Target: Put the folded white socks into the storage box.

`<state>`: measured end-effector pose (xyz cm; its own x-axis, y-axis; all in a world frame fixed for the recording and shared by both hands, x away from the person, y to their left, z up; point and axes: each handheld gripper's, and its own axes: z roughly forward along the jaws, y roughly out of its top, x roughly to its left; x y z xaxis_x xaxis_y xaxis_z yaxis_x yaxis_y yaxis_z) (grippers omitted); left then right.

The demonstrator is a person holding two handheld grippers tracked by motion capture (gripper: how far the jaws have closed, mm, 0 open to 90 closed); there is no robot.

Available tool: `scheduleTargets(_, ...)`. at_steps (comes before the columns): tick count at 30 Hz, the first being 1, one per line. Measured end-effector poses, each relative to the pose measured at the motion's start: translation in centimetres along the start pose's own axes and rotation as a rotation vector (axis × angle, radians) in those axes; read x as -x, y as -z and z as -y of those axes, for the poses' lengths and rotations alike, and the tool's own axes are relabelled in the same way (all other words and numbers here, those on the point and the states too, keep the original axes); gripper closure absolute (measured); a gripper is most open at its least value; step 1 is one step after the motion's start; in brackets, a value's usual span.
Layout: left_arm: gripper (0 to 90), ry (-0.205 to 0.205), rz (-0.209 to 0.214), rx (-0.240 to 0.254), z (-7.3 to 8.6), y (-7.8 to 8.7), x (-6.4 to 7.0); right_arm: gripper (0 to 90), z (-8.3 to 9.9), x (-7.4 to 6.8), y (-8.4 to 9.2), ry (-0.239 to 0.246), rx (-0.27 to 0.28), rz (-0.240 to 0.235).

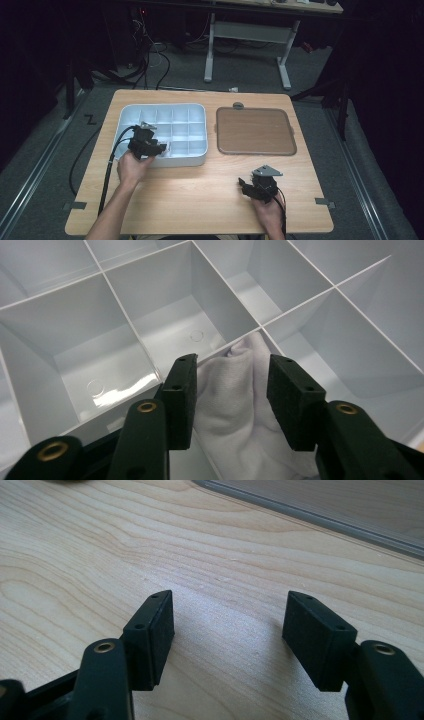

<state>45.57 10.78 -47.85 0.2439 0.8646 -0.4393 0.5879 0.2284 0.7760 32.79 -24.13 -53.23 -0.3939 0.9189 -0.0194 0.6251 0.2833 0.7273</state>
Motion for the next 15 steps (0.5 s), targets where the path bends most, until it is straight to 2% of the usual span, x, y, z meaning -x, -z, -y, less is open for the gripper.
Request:
scheduleTargets(5, 51.3, 0.017, 0.005, 0.026, -0.4, 0.6, -0.2, 37.7, 0.0, 0.0, 0.0, 0.000, 0.000, 0.000)
scheduleTargets(15, 49.3, 0.017, 0.016, 0.046, -0.7, 1.7, -0.2, 37.7, 0.0, 0.0, 0.0, -0.002, 0.001, -0.001)
